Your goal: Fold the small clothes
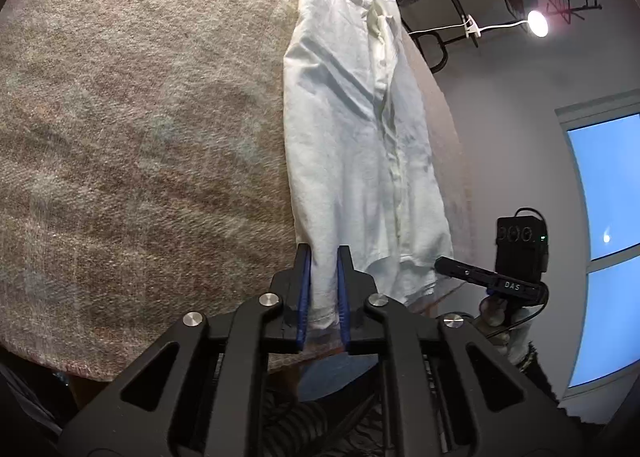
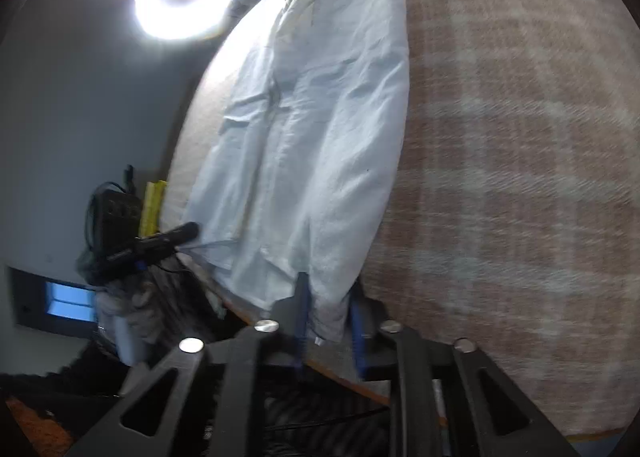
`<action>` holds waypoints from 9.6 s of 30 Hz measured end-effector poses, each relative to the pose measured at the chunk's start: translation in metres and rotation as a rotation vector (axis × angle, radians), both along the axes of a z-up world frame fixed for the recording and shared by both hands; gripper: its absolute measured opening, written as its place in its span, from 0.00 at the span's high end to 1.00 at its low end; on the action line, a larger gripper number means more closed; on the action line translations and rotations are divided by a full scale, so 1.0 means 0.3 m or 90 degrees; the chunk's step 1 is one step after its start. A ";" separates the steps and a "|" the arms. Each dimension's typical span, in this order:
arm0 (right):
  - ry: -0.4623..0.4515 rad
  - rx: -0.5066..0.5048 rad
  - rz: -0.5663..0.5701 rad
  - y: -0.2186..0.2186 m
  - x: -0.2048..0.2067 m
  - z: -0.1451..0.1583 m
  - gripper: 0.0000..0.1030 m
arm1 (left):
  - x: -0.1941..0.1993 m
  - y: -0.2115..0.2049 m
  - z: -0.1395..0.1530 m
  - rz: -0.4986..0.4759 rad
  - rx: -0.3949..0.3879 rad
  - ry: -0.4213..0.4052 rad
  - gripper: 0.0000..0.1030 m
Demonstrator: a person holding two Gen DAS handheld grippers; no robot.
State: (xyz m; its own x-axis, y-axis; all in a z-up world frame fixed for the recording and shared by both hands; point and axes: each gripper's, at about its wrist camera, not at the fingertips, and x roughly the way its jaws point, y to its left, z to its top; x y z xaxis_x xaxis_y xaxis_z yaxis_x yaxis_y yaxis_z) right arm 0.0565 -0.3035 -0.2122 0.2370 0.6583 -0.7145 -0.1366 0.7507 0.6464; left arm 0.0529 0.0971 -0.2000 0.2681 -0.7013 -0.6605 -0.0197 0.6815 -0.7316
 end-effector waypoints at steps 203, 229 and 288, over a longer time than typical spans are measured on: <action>-0.216 -0.102 -0.165 -0.114 0.189 0.288 0.50 | 0.350 0.084 0.185 0.040 0.108 -0.121 0.54; -0.134 -0.188 -0.111 -0.007 0.332 0.124 1.00 | 0.350 -0.005 0.113 -0.014 0.179 -0.123 0.99; -0.213 -0.342 -0.182 -0.049 0.811 0.161 0.73 | 0.782 0.028 0.058 0.042 0.344 -0.232 0.98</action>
